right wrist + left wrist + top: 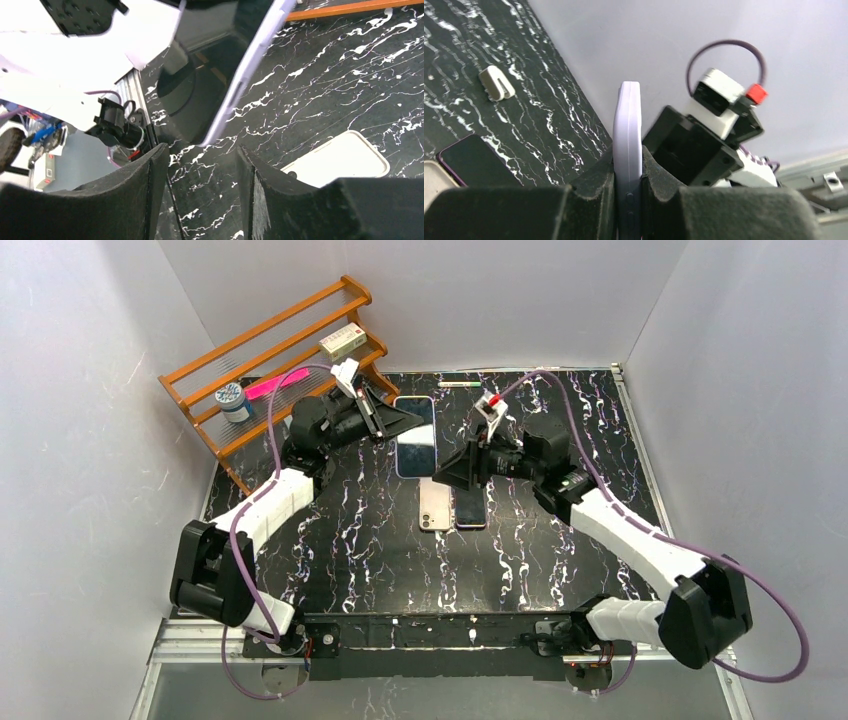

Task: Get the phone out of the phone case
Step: Remove the phone case from the phone.

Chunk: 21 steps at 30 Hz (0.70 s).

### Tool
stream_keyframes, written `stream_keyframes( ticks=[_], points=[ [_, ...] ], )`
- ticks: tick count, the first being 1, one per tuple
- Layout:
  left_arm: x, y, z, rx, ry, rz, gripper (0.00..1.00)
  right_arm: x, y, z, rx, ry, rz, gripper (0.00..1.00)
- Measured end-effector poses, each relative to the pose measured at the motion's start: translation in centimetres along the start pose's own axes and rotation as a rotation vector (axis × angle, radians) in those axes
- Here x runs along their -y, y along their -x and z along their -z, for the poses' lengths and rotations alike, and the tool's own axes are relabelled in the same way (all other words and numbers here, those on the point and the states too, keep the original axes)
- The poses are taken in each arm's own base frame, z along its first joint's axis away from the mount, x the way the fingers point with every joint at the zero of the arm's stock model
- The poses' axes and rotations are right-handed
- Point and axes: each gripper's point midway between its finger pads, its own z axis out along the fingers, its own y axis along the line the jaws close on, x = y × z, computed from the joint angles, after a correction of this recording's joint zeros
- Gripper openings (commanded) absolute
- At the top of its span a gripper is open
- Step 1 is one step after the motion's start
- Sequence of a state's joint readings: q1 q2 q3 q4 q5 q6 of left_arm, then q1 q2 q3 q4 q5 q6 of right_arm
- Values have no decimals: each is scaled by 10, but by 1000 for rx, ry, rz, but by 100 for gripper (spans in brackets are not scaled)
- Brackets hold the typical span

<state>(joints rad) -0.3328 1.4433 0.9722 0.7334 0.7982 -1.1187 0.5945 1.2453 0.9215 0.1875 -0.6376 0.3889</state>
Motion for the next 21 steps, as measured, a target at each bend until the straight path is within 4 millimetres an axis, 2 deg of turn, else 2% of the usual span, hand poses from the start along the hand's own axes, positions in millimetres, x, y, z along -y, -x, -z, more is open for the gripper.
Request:
stream_keyframes(
  ticks=[7, 12, 21],
  points=[
    [-35, 6, 2, 128, 125, 74, 0, -21, 22, 16, 76, -7, -94, 59],
    [-39, 12, 2, 171, 148, 90, 0, -25, 24, 12, 84, 8, -241, 57],
    [-36, 15, 3, 197, 150, 116, 0, -18, 18, 7, 96, -9, -410, 56]
  ],
)
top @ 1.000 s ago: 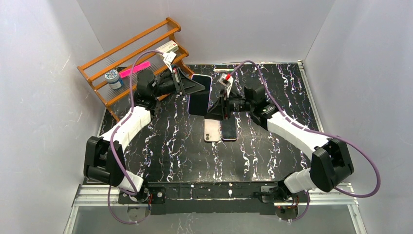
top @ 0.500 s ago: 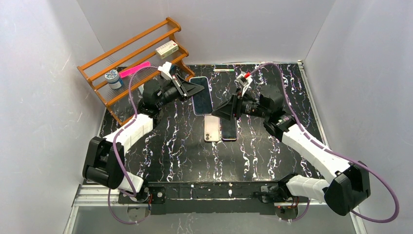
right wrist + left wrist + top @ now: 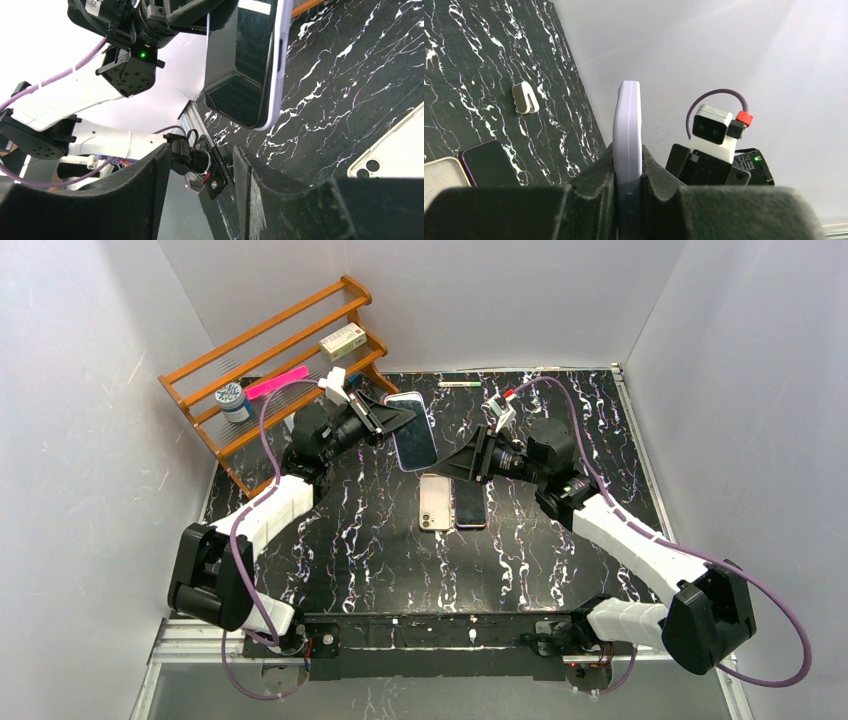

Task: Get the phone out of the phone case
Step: Remove the phone case from the phone.

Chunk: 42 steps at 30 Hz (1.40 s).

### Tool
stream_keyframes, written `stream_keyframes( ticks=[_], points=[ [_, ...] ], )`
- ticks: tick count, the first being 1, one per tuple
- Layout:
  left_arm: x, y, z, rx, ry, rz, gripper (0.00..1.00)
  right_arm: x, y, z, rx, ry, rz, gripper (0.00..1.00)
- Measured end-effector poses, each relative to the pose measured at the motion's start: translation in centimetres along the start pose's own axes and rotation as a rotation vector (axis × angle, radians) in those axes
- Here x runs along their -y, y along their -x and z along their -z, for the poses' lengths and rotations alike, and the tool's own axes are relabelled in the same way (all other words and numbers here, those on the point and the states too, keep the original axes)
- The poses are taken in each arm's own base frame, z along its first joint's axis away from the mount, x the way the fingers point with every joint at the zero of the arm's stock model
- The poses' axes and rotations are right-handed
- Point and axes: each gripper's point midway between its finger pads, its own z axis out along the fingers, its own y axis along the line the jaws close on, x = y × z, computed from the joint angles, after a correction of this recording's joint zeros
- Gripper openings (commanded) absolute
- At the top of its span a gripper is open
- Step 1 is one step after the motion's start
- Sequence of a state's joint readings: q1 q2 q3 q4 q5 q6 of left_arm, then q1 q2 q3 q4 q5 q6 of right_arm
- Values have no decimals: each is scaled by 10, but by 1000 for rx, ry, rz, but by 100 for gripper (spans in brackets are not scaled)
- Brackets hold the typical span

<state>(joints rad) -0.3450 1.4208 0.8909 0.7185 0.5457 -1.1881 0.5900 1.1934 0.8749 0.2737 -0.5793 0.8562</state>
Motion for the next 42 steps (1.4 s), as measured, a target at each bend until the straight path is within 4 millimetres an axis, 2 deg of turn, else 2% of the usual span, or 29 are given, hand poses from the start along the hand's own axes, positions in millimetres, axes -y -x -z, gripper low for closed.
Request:
stream_keyframes(
  ticks=[14, 42],
  points=[
    [14, -7, -3, -4, -41, 4, 0, -1, 9, -3, 43, 2, -58, 51],
    [11, -8, -3, 13, -32, 3, 0, 15, 16, 2, 106, -83, -85, 44]
  ],
)
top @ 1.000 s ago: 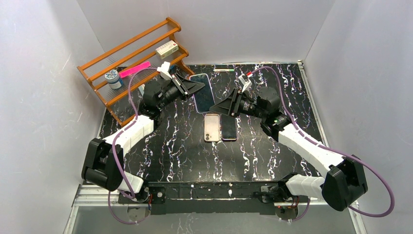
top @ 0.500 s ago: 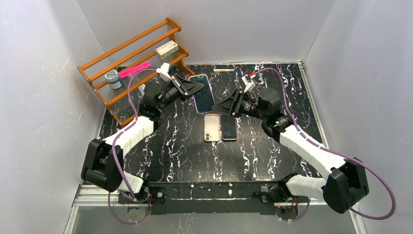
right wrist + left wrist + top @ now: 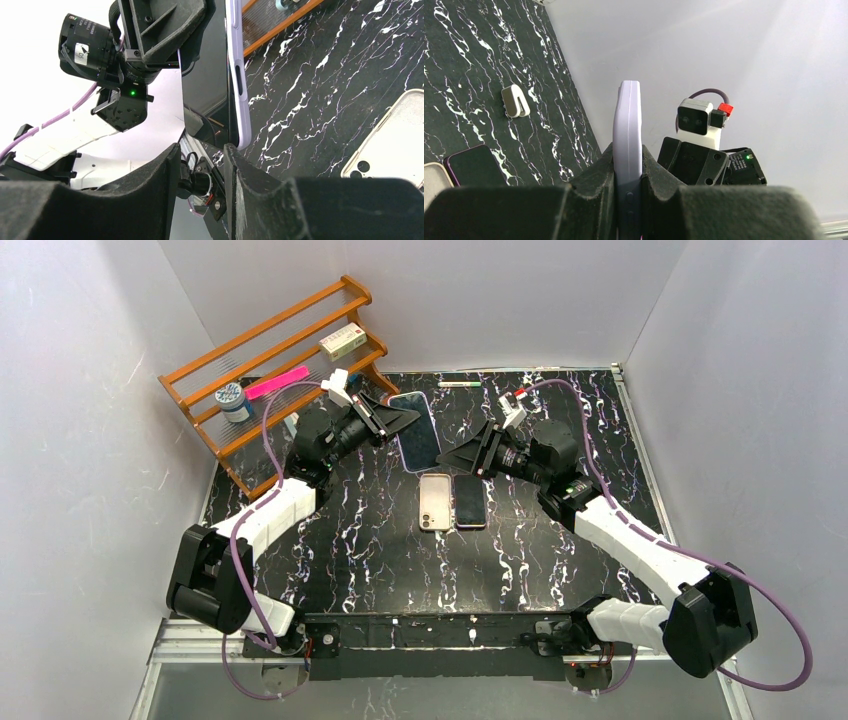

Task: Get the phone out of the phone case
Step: Remove the phone case from the phone.

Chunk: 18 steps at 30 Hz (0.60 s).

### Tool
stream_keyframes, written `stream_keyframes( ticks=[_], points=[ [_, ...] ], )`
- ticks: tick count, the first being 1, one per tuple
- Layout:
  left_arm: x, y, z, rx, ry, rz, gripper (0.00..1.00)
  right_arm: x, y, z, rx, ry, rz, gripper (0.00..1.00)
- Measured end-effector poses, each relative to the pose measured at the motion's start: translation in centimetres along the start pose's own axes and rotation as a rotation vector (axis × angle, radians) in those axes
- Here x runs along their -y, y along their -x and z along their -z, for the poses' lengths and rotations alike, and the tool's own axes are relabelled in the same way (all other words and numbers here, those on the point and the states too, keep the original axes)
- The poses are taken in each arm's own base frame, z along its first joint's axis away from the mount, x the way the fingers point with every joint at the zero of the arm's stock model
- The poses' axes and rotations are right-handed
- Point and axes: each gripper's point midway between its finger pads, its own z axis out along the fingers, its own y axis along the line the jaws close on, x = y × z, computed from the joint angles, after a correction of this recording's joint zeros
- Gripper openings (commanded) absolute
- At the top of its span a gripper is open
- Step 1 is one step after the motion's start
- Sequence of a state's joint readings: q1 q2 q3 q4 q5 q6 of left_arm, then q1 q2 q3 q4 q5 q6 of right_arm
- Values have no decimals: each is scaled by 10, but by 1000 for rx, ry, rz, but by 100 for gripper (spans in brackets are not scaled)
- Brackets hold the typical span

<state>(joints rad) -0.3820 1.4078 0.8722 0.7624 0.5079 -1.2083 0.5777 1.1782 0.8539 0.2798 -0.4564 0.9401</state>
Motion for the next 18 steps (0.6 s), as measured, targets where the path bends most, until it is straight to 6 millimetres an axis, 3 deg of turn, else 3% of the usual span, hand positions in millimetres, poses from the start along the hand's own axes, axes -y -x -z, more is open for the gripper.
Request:
stream_keyframes(
  ticks=[18],
  points=[
    [0, -2, 0, -4, -1, -4, 0, 9, -2, -3, -7, -27, -16, 42]
  ],
)
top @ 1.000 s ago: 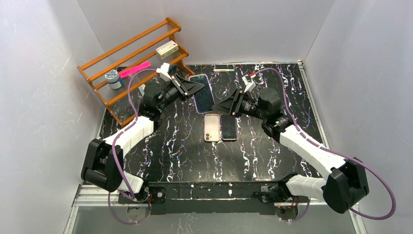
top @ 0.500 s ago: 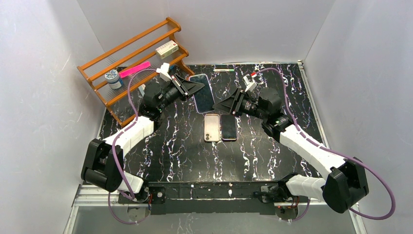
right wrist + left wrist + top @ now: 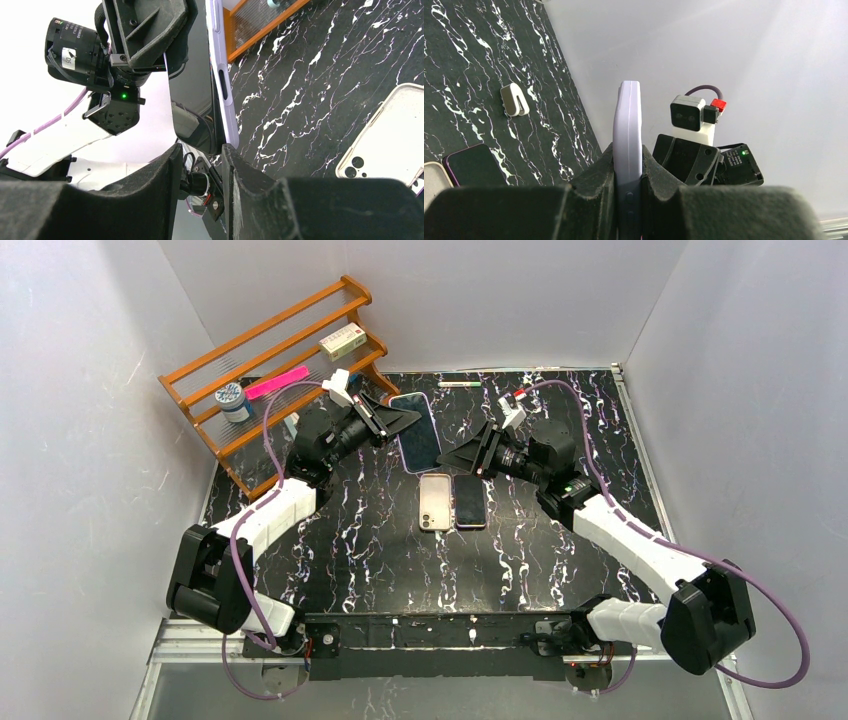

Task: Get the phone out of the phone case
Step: Remove the phone case from the phone.

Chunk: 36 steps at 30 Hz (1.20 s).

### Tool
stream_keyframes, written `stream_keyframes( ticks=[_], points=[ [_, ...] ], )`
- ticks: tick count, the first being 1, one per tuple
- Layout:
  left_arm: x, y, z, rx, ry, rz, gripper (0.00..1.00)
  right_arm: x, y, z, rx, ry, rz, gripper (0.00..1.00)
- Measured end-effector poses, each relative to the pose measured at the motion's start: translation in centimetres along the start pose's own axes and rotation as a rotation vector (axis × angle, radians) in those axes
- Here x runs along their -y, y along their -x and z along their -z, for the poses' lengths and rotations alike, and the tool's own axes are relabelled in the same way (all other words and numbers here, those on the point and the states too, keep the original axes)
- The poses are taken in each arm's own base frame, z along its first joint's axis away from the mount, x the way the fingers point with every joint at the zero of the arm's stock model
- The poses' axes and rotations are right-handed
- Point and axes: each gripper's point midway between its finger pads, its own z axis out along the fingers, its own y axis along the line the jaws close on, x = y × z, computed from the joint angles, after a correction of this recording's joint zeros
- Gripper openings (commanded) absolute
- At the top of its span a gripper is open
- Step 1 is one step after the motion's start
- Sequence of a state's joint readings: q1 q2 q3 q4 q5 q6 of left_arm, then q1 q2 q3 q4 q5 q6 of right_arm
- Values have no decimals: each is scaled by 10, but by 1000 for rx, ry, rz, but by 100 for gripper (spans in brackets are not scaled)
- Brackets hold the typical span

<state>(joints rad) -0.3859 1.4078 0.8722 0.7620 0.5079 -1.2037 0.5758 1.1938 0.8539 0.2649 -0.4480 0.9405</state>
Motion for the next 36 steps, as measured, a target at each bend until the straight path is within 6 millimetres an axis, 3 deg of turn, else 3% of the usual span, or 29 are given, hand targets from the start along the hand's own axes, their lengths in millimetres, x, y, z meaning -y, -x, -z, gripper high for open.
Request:
stream_keyframes(
  ticks=[14, 32, 36],
  points=[
    [10, 7, -6, 66, -23, 17, 0, -1, 14, -4, 22, 51, -8, 41],
    [36, 0, -13, 102, -96, 45, 0, -21, 28, -6, -63, 240, 34, 41],
    [44, -7, -15, 90, -122, 30, 0, -29, 32, -7, -86, 281, 39, 36]
  ],
)
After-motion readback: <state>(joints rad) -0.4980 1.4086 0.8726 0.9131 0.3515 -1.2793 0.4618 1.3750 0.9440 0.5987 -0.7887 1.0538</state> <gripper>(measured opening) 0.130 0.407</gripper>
